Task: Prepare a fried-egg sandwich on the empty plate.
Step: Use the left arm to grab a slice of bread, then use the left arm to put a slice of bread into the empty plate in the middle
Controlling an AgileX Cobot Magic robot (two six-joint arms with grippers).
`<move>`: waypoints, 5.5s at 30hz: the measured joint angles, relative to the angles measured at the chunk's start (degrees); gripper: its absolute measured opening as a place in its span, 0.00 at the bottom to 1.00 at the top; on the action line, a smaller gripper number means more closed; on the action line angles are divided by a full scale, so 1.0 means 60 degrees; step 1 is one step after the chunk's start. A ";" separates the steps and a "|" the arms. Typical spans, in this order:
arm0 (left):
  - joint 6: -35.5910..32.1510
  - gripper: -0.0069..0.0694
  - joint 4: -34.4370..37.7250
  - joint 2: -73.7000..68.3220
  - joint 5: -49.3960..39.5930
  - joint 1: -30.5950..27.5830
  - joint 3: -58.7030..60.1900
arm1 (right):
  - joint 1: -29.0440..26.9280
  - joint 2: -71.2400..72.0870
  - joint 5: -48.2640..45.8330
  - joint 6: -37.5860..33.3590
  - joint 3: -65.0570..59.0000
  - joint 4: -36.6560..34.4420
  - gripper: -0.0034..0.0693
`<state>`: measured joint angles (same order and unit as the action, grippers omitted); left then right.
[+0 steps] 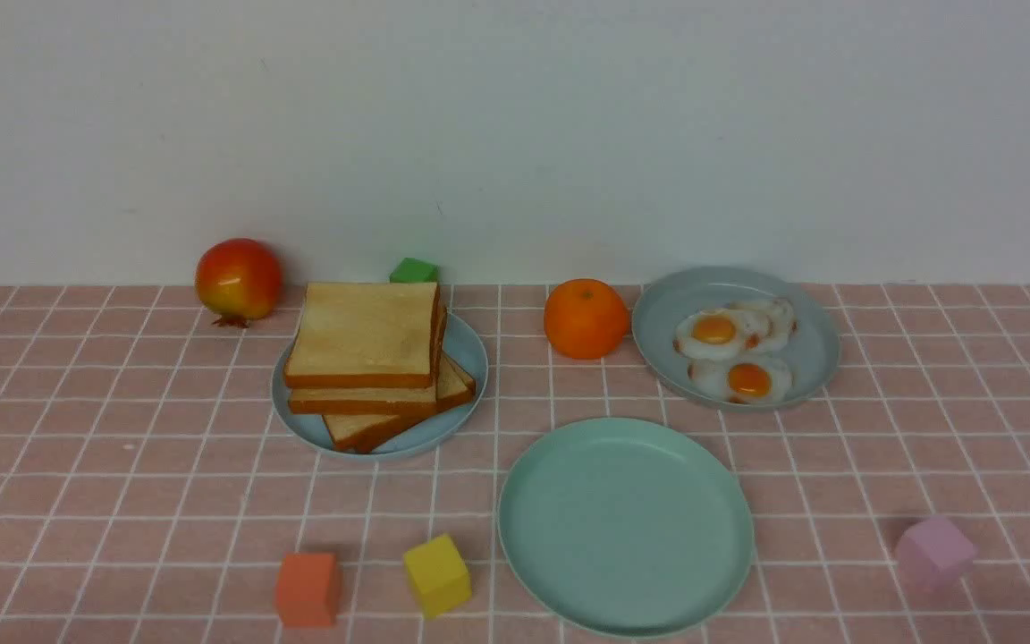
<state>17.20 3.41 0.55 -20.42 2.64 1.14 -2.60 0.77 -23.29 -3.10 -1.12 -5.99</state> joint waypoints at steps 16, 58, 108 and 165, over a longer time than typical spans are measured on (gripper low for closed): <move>0.0000 0.40 0.0000 0.0000 0.0000 0.0000 0.0000 | 0.0000 0.0000 0.0000 0.0000 0.0000 0.0000 0.38; 0.2072 0.38 0.4369 0.0000 0.3847 0.0000 -0.0022 | 0.0000 0.0000 0.0000 0.0000 0.0000 0.0000 0.38; -0.6353 0.11 0.1174 -1.7221 -0.5587 0.2968 -1.4819 | 0.1164 -0.2999 -0.6628 -0.1076 0.6560 -0.4000 0.04; -0.9668 0.21 0.1947 -1.7932 -0.4136 0.6988 -1.4475 | 0.2585 -0.4265 -0.7434 -0.1984 0.8523 -0.2708 0.08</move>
<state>-40.81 15.09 -107.04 -45.23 44.57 -85.71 12.90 -24.82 -67.89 -15.00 50.01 -22.24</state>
